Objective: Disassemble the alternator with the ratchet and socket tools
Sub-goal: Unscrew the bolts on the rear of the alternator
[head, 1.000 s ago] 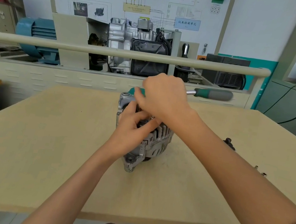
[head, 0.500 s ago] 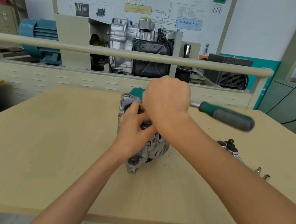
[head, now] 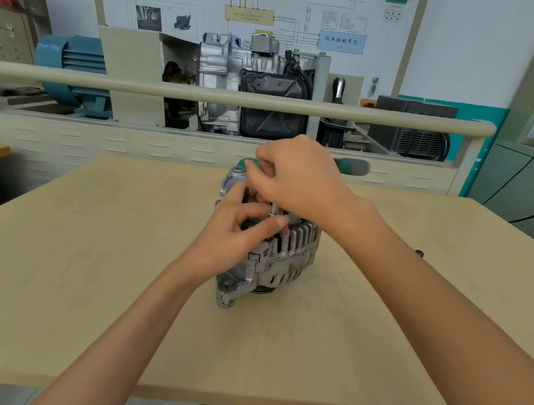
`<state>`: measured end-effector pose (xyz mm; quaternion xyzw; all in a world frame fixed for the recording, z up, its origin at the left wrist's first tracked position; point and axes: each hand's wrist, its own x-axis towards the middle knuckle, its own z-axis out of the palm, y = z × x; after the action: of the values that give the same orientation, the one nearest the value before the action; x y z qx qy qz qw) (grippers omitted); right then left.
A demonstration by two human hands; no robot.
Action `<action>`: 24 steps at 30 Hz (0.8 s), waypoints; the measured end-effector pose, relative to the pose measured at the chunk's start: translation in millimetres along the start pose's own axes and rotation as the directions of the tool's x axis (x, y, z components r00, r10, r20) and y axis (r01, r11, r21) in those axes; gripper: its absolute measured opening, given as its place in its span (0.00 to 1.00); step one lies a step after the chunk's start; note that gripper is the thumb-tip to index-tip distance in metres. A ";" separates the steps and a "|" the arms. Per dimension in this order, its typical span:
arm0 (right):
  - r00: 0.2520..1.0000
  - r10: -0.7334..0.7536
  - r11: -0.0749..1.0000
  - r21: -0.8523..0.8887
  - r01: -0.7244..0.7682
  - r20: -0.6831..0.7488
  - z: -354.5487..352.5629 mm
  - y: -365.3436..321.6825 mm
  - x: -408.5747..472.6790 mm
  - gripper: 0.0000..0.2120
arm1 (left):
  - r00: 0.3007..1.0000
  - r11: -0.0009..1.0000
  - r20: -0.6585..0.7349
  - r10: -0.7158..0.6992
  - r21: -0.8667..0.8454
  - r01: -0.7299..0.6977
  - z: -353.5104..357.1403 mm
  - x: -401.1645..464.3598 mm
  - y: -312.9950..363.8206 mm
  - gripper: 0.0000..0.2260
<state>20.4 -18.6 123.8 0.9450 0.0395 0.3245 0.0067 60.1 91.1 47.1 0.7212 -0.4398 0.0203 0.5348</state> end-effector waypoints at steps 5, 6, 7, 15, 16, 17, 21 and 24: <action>0.963 0.257 0.860 -0.436 -0.264 -0.077 10.1 -18.2 6.6 0.18 | 0.988 1.000 -0.153 0.007 -0.013 -0.009 17.0 2.6 2.2 0.20; 0.969 0.238 0.861 -0.445 -0.245 -0.073 10.8 -19.6 7.6 0.18 | 0.981 1.000 -0.195 0.009 0.013 -0.007 20.9 3.1 2.8 0.22; 0.974 0.214 0.869 -0.442 -0.223 -0.071 10.8 -18.6 8.6 0.18 | 0.976 0.999 -0.219 0.020 0.037 -0.013 24.0 3.1 3.7 0.21; 0.991 -0.130 0.977 -0.163 0.135 0.042 5.4 1.0 13.7 0.21 | 0.993 0.999 -0.114 -0.003 0.042 0.008 18.4 -1.9 9.6 0.13; 0.987 -0.154 0.983 -0.095 0.158 0.055 4.1 1.1 14.0 0.22 | 0.995 1.000 -0.096 0.000 0.022 0.002 16.3 -2.6 8.6 0.13; 0.986 -0.160 0.986 -0.043 0.162 0.057 3.1 0.4 13.5 0.22 | 0.997 1.000 -0.075 0.002 0.012 -0.001 14.5 -3.2 7.2 0.12; 0.999 -0.027 0.999 -0.039 0.026 -0.022 4.4 -4.4 6.7 0.20 | 0.998 1.000 -0.067 0.017 0.026 -0.015 10.3 -1.5 3.4 0.08; 0.964 0.253 0.919 -0.291 -0.265 -0.080 6.1 -6.7 2.4 0.18 | 0.996 0.999 -0.091 0.002 0.033 0.001 16.0 1.1 4.0 0.05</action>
<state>25.6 -11.6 120.3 0.9232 -0.1354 0.3438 0.1059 51.1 77.6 43.9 0.7281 -0.4148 0.0603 0.5425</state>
